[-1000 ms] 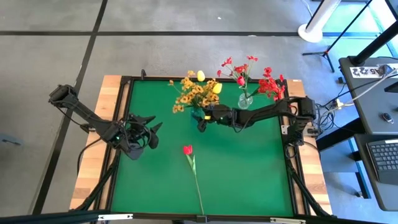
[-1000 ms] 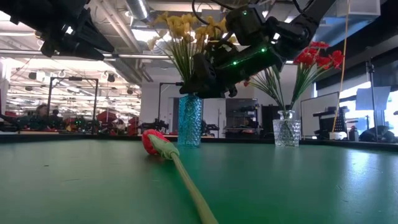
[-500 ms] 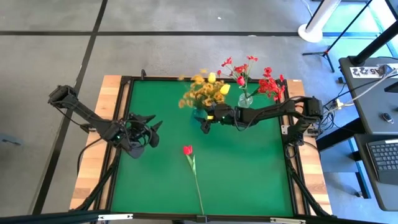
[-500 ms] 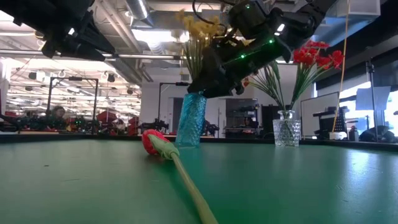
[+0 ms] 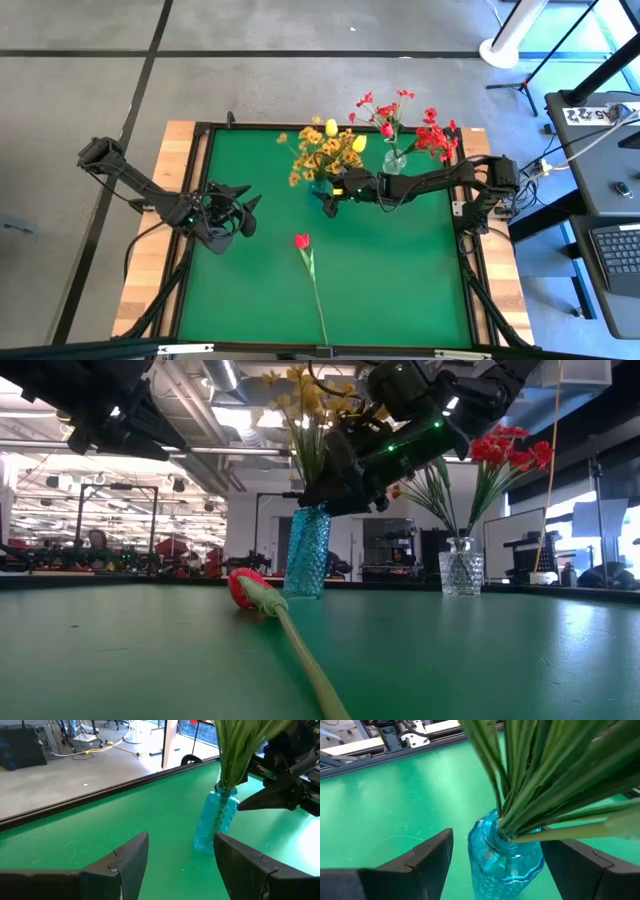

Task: Sort flowers into vase by color
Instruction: Put the yellow flower into the blue vase, then put the red flower into the transparent vase

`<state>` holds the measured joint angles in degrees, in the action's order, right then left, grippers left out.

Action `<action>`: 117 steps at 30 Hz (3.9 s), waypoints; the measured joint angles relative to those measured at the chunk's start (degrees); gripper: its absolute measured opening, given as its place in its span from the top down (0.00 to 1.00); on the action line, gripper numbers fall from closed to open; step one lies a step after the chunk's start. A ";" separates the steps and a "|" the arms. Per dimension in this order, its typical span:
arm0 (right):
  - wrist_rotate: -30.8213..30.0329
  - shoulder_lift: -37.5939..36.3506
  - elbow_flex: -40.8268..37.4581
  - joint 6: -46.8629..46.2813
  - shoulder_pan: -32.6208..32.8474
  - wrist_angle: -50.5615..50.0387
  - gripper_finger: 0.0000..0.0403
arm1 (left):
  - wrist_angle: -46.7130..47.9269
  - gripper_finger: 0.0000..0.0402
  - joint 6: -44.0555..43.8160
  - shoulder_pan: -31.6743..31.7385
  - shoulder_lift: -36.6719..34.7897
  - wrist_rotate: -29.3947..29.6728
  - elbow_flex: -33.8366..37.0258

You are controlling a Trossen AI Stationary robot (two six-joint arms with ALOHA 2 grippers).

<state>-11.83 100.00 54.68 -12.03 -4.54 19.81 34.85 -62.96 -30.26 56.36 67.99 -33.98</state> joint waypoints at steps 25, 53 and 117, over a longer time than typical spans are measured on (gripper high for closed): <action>-1.22 0.09 1.97 3.61 1.31 -6.08 0.26 | -0.26 0.46 -0.04 0.00 0.00 0.04 0.00; -0.11 -0.10 10.58 -0.24 1.93 -30.97 0.26 | 0.63 0.46 0.55 1.49 0.02 -2.07 0.00; -9.54 -9.93 10.47 -16.56 30.08 -30.17 0.26 | -0.37 0.46 -1.51 3.47 0.05 -3.26 0.00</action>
<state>-21.37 90.07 65.14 -28.59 25.54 -10.36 34.49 -64.47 -26.79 56.41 64.73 -33.98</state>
